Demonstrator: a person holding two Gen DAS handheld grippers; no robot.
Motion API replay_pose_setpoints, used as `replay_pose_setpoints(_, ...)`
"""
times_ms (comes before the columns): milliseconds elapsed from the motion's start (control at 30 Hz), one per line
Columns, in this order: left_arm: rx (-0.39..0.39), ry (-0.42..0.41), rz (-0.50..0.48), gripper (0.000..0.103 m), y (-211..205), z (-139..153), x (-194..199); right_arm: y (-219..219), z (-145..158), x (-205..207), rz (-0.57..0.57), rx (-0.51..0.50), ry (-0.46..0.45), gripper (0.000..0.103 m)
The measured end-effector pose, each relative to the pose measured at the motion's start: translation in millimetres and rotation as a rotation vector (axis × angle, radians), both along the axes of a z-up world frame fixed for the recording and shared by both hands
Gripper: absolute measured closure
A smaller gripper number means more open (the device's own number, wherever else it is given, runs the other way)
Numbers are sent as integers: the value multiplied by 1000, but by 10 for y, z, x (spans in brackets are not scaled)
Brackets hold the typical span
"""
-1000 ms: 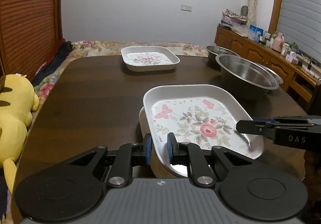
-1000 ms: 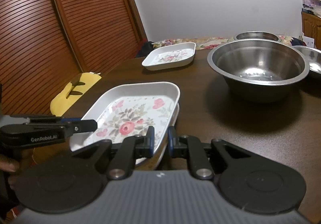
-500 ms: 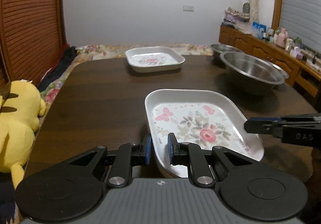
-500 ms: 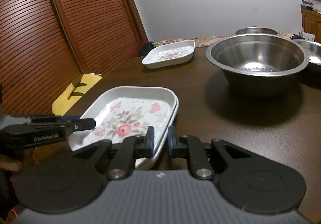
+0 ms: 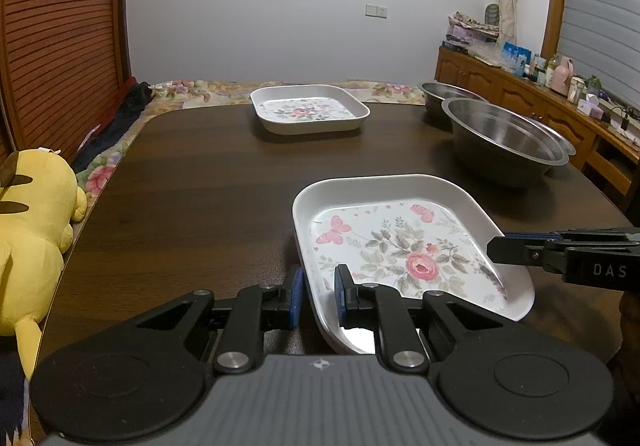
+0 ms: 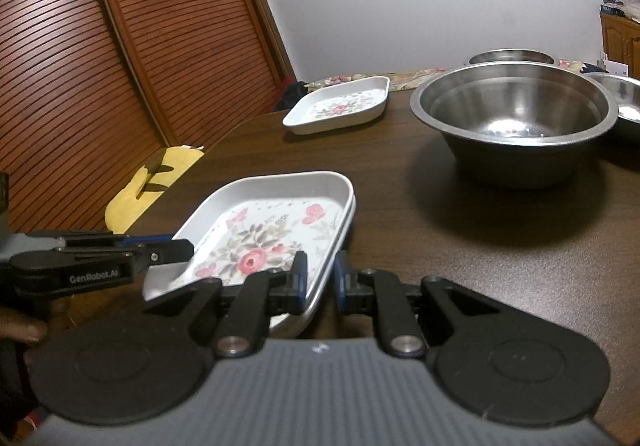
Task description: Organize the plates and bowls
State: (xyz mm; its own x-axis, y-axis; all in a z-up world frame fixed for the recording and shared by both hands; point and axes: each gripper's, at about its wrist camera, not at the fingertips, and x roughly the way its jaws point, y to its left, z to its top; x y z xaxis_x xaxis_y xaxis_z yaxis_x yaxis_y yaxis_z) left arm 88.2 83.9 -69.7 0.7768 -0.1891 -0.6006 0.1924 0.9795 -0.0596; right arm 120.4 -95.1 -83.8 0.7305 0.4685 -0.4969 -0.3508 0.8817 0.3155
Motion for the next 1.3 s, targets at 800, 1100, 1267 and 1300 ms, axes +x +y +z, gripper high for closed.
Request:
replay_pose_setpoints(800, -19, -28, -7, 86, 23, 121, -18, -47, 66, -24, -13, -6, -28, 86)
replay_pose_setpoints(1100, 8, -75, -17, 86, 78, 380, 247, -107, 537, 203, 7, -71, -135, 86)
replay_pose_setpoints(1267, 27, -98, -18, 86, 124, 534, 508, -92, 752, 472, 36, -86, -157, 86)
replay_pose_setpoints(1300, 30, -101, -19, 86, 133, 563, 565, -84, 785, 523, 39, -95, -162, 86)
